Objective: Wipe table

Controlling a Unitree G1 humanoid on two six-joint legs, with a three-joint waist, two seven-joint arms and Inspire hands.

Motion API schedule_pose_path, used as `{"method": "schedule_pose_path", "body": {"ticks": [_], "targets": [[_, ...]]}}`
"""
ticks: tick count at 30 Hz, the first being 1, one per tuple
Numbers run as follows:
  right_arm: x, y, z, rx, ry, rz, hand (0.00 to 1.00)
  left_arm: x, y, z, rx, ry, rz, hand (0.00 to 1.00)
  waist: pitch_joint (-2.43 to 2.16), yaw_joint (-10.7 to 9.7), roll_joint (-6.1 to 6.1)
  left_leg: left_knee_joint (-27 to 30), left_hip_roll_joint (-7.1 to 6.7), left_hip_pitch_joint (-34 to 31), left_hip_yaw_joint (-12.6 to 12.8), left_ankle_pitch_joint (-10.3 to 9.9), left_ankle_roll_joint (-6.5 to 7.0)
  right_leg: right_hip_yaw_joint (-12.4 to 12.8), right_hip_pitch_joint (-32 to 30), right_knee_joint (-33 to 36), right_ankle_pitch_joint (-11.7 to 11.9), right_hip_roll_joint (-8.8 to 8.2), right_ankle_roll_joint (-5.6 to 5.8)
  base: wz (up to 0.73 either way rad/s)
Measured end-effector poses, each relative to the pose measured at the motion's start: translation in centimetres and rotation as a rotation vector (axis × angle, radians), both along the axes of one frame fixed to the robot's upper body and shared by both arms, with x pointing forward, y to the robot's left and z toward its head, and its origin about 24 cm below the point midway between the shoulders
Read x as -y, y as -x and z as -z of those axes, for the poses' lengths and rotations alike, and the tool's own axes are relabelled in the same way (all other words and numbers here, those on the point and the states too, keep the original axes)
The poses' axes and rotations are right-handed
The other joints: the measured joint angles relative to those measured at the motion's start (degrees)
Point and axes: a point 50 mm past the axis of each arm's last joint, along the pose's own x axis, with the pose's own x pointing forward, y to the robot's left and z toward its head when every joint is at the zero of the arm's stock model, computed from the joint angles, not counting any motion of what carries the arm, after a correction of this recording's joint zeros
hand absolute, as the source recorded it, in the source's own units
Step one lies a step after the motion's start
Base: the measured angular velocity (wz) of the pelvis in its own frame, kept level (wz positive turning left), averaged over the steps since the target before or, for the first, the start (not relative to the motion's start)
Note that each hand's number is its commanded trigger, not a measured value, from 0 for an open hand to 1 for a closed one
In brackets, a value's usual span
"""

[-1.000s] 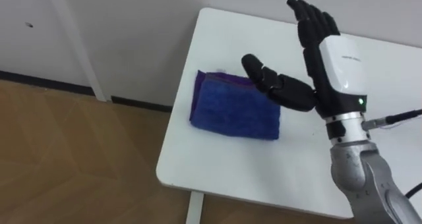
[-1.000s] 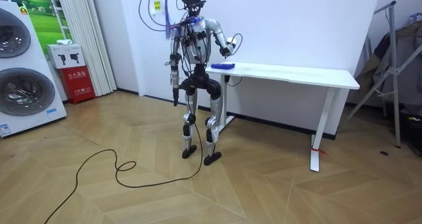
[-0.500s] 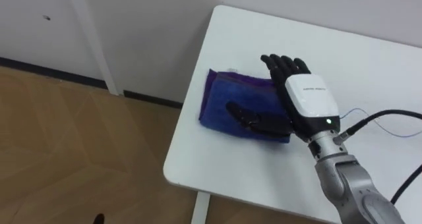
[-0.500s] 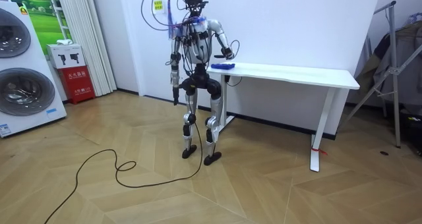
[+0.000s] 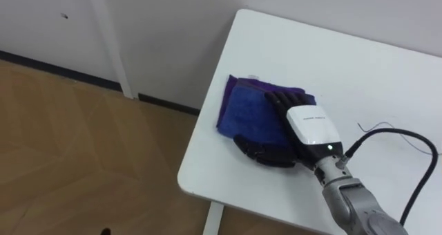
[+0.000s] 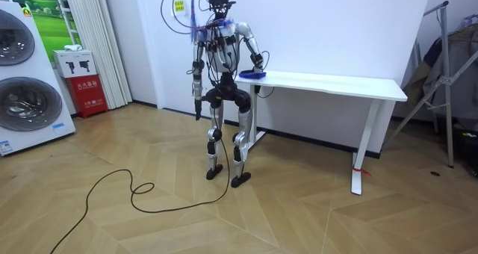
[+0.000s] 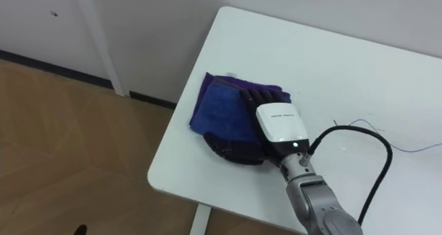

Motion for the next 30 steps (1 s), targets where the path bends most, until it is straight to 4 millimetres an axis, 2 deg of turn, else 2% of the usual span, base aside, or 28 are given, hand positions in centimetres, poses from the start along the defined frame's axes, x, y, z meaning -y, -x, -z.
{"method": "schedule_pose_path", "body": {"ticks": [20, 30], "targets": [[0.35, 0.23, 0.69, -0.024, 0.029, 0.004, 0.0, -0.02, -0.05, -0.01, 0.001, -0.008, -0.003, 0.0, 0.06, -0.1, 0.13, 0.5, -0.15, -0.1, -0.3, 0.0, 0.0, -0.5, 0.2, 0.1, 0.0, -0.13, 0.0, 0.01], [0.16, 0.07, 0.02, 0.075, 0.079, -0.039, 0.0, -0.02, 0.84, 0.1, -0.023, -0.012, -0.013, 0.0, -0.26, -0.2, 0.9, 0.5, -0.21, -0.2, -0.7, 0.0, 0.0, -0.4, 0.3, 0.1, 0.0, -0.13, 0.0, 0.0]]}}
